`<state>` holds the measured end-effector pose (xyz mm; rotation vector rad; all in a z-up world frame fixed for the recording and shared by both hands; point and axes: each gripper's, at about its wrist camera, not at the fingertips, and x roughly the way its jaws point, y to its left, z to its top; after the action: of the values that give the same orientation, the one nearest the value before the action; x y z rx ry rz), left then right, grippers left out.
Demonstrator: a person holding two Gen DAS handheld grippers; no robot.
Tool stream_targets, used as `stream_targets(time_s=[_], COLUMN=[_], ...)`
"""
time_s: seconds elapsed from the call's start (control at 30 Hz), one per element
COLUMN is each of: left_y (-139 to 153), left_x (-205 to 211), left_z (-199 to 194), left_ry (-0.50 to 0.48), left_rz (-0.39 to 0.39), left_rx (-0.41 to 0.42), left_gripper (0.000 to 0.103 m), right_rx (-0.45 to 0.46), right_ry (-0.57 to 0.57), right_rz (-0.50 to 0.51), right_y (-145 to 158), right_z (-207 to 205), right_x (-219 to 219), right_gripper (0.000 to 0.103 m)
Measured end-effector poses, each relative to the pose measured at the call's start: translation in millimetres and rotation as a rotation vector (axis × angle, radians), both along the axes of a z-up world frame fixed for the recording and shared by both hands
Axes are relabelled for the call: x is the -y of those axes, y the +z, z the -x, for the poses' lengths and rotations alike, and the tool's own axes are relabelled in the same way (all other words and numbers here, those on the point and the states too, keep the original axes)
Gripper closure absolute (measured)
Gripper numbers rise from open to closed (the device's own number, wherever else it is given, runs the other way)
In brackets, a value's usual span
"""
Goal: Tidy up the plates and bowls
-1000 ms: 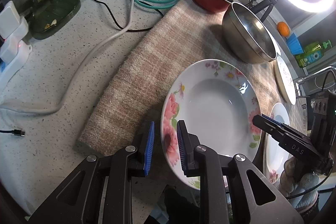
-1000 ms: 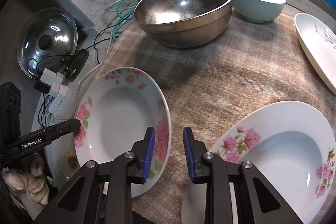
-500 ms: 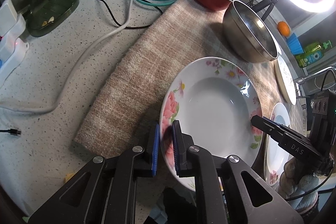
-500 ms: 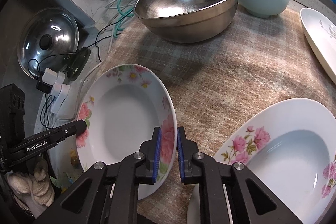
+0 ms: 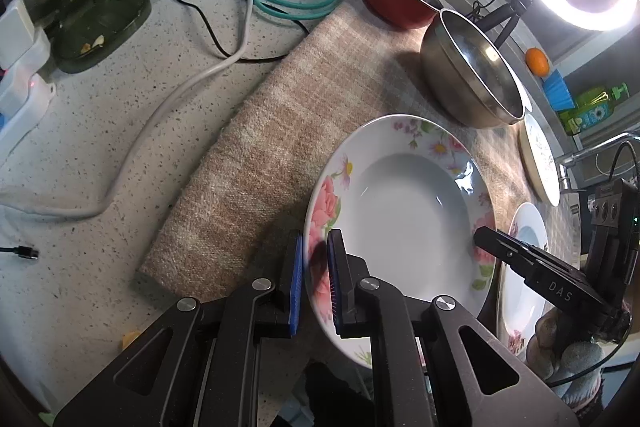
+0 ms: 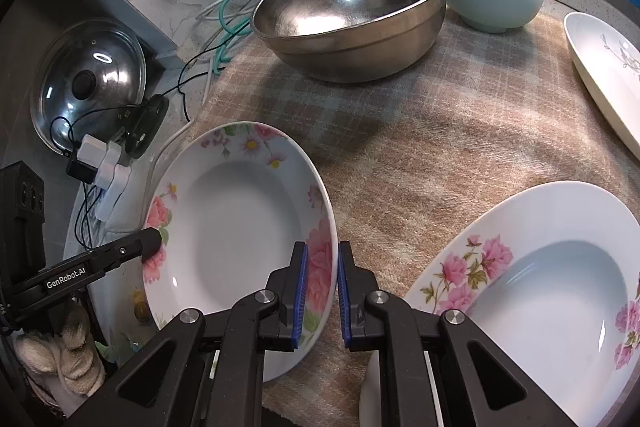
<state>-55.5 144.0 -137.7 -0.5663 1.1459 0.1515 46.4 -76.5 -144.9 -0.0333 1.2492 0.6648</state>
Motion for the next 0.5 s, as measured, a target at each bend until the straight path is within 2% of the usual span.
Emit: stream_targets(time_s=[0.5], left_y=[21.3], left_x=[8.3], left_z=[-4.5], left_ry=[-0.02], left_rz=[-0.009], left_rx=[0.046], left_gripper=[0.093], right_rx=[0.015], right_ry=[-0.028], right_rz=[-0.032], right_y=[17.2], right_z=[0.5], right_x=[16.9], right_gripper=[0.09])
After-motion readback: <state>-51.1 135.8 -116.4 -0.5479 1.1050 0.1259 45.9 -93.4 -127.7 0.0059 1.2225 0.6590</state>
